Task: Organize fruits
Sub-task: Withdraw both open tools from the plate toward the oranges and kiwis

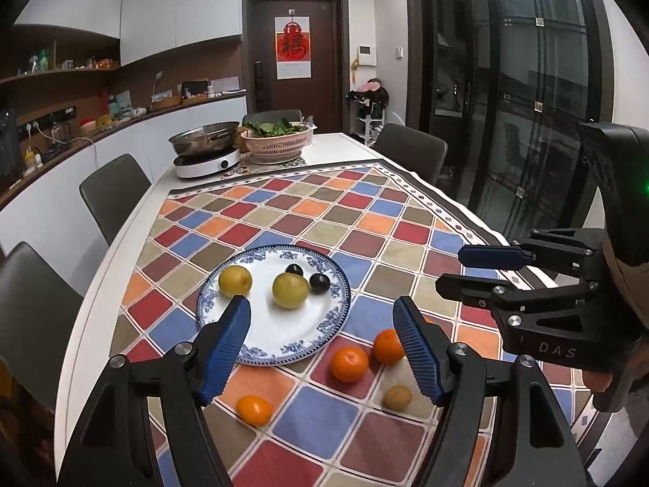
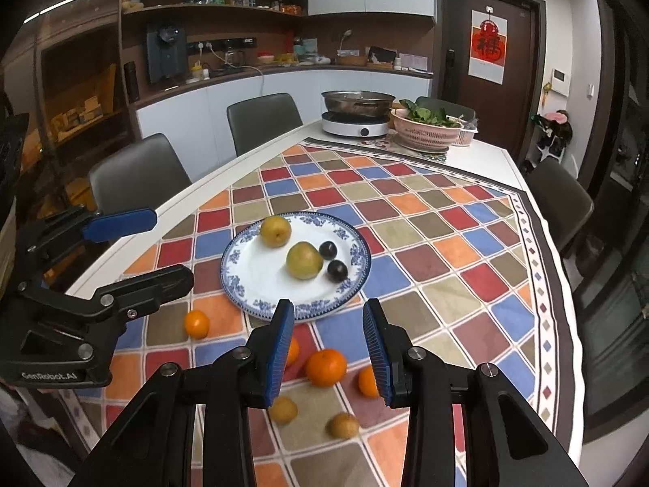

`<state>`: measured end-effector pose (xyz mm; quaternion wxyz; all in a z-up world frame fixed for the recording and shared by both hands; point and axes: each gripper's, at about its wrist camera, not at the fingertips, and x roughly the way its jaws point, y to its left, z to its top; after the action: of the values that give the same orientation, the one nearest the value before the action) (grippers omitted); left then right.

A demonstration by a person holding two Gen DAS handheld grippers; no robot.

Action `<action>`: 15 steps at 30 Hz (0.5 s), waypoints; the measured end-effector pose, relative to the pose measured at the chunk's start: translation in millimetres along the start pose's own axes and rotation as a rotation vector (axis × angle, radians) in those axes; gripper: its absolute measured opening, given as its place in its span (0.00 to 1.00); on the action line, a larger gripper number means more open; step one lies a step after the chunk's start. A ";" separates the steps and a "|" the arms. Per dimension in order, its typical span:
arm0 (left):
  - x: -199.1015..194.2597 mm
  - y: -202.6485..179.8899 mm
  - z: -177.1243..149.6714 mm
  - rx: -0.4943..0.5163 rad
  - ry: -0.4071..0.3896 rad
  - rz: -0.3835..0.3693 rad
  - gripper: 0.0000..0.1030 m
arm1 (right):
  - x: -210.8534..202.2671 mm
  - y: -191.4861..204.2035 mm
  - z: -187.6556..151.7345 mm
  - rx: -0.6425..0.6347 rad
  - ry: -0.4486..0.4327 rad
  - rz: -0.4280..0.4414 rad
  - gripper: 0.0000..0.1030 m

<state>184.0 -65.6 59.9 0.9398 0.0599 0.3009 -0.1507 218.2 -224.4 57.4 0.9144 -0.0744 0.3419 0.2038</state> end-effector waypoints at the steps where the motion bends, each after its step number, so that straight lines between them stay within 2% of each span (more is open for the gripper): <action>1: -0.6 -1.8 -1.4 -0.002 -0.001 0.003 0.70 | -2.1 -0.2 -3.7 -0.003 -0.001 -0.002 0.35; 6: 2.0 -6.2 -10.9 -0.032 0.016 -0.006 0.70 | -8.0 -1.1 -17.9 -0.003 0.000 -0.008 0.35; 15: 12.7 -26.2 -34.5 0.030 0.058 -0.056 0.70 | -6.7 -3.3 -46.0 -0.013 0.044 -0.006 0.35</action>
<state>166.6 -86.6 23.9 0.9250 0.0697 0.3275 -0.1798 187.7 -242.2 27.0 0.9068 -0.0858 0.3602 0.2015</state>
